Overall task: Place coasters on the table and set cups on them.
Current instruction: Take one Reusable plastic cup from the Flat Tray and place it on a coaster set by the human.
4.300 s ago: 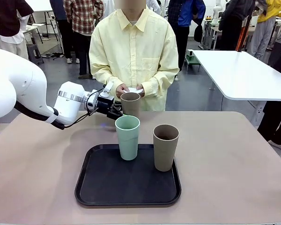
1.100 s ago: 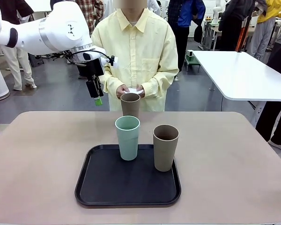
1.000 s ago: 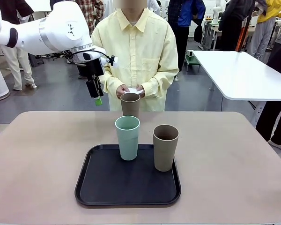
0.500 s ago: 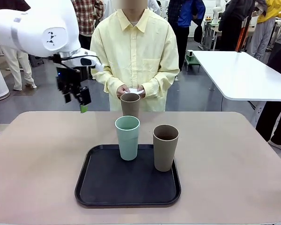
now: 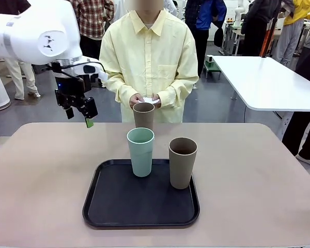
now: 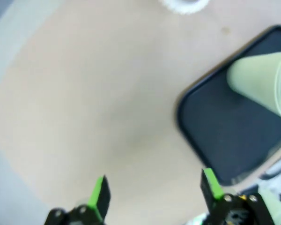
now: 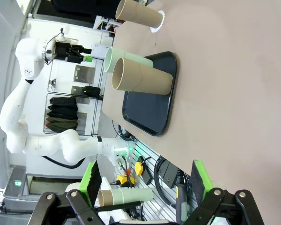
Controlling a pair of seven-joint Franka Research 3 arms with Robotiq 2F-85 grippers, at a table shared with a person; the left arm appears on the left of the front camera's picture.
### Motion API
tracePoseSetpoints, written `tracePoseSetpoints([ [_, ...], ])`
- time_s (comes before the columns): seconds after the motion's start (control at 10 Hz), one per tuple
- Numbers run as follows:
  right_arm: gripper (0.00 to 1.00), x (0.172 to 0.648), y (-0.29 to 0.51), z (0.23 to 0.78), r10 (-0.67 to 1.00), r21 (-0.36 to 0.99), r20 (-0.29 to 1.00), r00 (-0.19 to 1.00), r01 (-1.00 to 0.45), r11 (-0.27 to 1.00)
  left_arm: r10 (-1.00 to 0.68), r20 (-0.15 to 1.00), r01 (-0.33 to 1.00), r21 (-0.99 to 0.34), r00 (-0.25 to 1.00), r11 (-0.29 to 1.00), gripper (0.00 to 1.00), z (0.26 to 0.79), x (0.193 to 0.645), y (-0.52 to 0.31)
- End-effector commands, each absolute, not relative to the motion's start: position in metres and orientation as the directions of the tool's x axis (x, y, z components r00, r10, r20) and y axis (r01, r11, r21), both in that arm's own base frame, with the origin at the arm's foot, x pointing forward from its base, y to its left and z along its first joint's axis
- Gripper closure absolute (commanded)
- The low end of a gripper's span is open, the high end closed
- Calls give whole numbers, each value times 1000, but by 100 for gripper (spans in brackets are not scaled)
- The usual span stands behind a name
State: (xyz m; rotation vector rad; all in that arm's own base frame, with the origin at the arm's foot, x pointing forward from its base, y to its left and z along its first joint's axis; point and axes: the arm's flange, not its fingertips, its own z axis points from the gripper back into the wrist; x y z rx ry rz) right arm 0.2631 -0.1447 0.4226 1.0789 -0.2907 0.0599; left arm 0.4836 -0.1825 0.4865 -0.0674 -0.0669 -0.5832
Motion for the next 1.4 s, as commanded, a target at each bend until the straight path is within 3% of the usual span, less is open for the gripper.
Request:
tracePoseSetpoints([
  [0.0, 0, 264, -146, 423, -99, 865, 275, 956, -201, 460, -533, 253, 590, -355, 807, 725, 0, 477, 455, -109],
  [0.3, 0, 264, -146, 423, -99, 865, 275, 956, -201, 460, -355, 395, 529, -572, 847, 627, 0, 483, 433, -10],
  [0.6, 0, 264, -146, 423, -99, 865, 275, 956, -201, 460, -126, 427, 425, -739, 896, 523, 0, 450, 409, 98],
  [0.8, 0, 264, -146, 423, -99, 865, 275, 956, -201, 460, -24, 445, 414, -810, 895, 415, 0, 417, 392, 146],
  [1.0, 0, 264, -146, 423, -99, 865, 275, 956, -201, 460, 51, 516, 489, -836, 855, 251, 0, 396, 374, 184],
  [1.3, 0, 264, -146, 423, -99, 865, 275, 956, -201, 460, 106, 528, 506, -844, 843, 177, 0, 379, 356, 196],
])
